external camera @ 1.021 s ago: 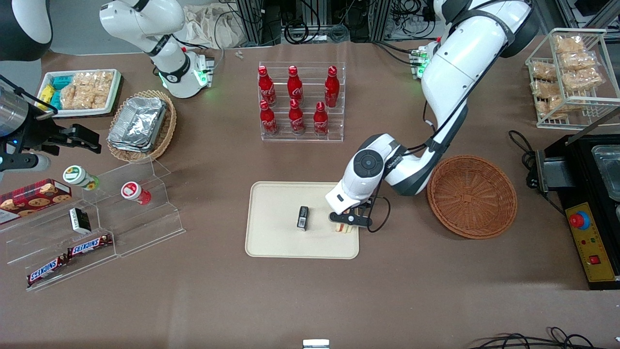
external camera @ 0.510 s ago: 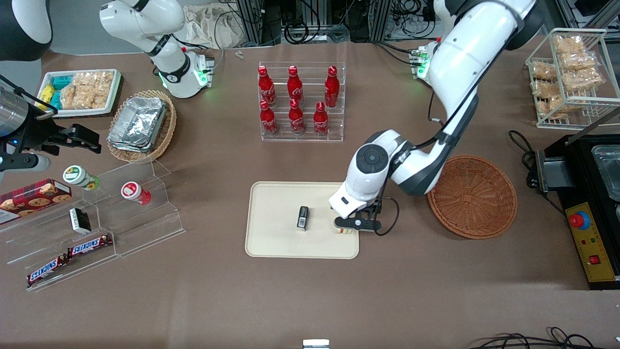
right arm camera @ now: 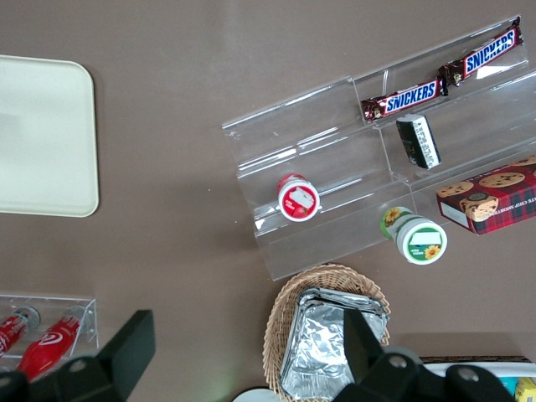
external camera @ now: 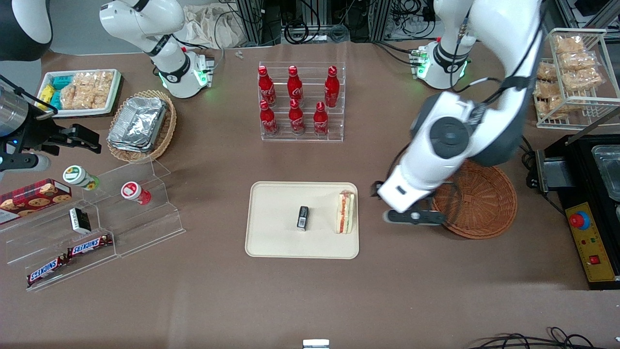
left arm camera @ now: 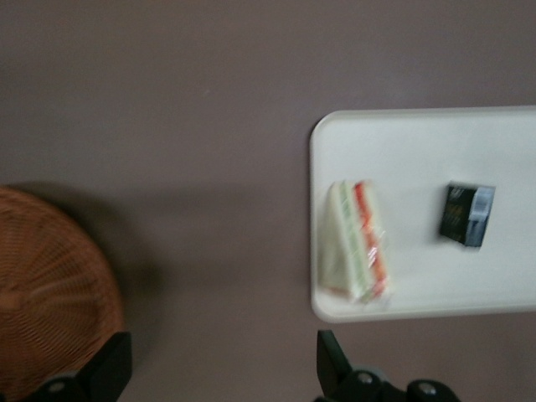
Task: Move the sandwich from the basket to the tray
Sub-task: 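Release the sandwich onto the tray and raise the left gripper away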
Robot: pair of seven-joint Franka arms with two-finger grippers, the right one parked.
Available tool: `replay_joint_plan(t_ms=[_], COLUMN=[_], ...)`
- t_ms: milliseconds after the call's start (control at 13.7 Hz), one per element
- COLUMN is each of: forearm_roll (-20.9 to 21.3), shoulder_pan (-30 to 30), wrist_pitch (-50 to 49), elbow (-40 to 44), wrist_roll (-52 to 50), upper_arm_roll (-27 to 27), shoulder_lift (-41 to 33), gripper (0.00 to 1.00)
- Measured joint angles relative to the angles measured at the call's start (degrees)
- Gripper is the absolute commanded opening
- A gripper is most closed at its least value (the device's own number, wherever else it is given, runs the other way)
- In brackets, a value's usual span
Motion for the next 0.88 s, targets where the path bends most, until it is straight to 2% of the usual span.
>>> replay_joint_plan(t_ms=[219, 438, 656, 875], forearm_roll=[-3.6, -4.5, -3.4, -2.9], shoulder_pan=[0.1, 0.3, 1.4, 6.8], wrist_pitch=[-10.5, -17.7, -19.7, -20.9], elbow=[0.1, -0.1, -0.6, -2.1], wrist_roll=[11.7, 17.3, 17.6, 17.6], upper_arm_roll=[8.7, 15.8, 17.4, 14.1], shoulder_lift=[-6.4, -11.9, -17.1, -21.8], gripper=[1.0, 1.0, 1.0, 1.0])
